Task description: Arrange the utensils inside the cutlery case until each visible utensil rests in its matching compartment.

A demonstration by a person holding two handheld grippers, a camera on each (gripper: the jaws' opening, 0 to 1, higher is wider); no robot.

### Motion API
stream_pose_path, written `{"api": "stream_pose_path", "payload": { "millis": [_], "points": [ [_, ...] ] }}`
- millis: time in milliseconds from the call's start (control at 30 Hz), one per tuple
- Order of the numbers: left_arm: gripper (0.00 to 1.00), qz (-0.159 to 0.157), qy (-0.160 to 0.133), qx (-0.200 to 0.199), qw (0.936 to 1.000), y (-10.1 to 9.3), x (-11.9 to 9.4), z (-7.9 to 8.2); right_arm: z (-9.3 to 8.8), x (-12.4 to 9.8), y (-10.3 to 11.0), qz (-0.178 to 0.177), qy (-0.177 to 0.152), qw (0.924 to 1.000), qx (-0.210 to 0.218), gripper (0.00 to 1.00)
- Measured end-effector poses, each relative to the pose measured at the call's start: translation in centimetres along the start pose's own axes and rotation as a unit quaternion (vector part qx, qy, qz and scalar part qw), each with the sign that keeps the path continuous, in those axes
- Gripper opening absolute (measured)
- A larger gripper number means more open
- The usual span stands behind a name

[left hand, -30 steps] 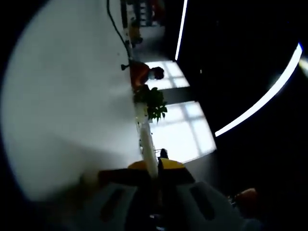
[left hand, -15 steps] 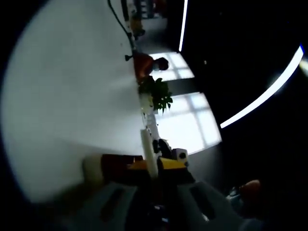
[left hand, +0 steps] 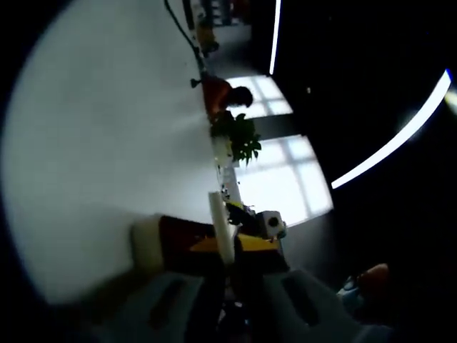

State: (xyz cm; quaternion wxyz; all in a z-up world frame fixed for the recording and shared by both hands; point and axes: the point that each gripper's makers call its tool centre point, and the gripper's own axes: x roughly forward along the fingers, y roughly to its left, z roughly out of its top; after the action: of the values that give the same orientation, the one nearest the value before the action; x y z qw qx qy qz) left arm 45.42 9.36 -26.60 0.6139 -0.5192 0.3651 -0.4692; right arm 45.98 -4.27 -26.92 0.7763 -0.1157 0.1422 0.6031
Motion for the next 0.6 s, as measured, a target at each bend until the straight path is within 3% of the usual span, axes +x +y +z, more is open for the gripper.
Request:
{"api": "stream_pose_path", "payload": {
  "millis": [433,500,600],
  "points": [
    [0.04,0.001,-0.007,0.000,1.0000,0.5,-0.2,-0.8,-1.3,1.7,0.8,0.029,0.048,0.9984,0.004,0.56],
    [0.04,0.017,-0.003,0.004,0.9998,0.8,-0.2,-0.9,-1.9,1.7,1.2,0.037,0.071,0.9963,0.032,0.56],
    [0.04,0.015,-0.009,0.005,0.9998,0.5,-0.5,-0.8,-2.5,2.1,0.9,0.035,0.092,0.9950,0.014,0.56]
  ]
}}
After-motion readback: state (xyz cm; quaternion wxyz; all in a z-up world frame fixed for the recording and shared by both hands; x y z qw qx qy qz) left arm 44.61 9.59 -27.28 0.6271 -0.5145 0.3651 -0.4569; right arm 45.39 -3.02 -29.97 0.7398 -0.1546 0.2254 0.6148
